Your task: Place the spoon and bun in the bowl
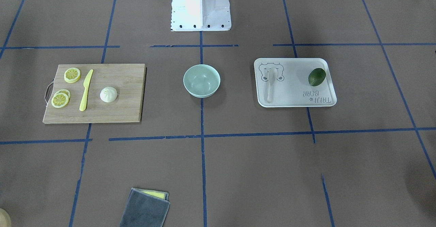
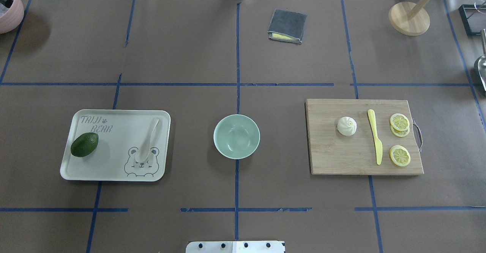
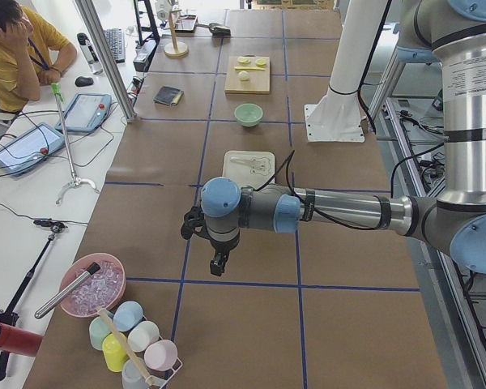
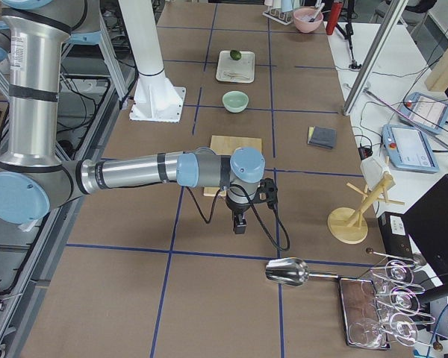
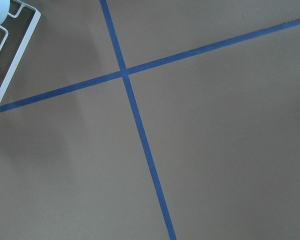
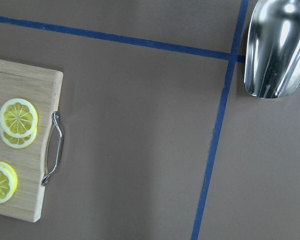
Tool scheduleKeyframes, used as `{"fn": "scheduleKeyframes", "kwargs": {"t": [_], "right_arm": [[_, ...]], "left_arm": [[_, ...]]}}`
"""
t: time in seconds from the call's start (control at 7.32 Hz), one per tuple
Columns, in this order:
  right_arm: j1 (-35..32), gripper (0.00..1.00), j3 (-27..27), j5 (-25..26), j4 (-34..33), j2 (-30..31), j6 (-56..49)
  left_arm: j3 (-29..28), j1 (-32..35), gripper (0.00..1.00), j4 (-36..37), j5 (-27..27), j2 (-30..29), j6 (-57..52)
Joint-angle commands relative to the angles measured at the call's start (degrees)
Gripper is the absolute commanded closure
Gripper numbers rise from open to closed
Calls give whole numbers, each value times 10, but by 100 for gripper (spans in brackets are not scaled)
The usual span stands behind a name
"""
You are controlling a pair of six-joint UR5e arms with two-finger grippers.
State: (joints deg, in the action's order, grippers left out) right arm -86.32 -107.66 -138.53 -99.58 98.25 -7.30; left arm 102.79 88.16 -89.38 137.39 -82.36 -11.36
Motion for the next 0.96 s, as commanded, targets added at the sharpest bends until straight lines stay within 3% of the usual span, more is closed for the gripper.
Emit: {"fn": "scheduleKeyframes", "kwargs": {"t": [0.0,0.14,0.55,0.68,0.82], "right_arm": [[-13,0,-17,-1,1,15,-1],[-13,0,-17,0,0,19,0],[-13,0,-19,-4,0,24,2],[-13,0,-20,-12,0,24,6],[-13,0,-24,-14,0,27,8]], "left_arm": [[21,8,0,14,14,5,-5],[48,7,0,15,11,5,-3],[37,-5,0,5,8,17,-68],[35,-5,0,4,20,20,-71],[39,-5,0,-1,65,21,-70]]}}
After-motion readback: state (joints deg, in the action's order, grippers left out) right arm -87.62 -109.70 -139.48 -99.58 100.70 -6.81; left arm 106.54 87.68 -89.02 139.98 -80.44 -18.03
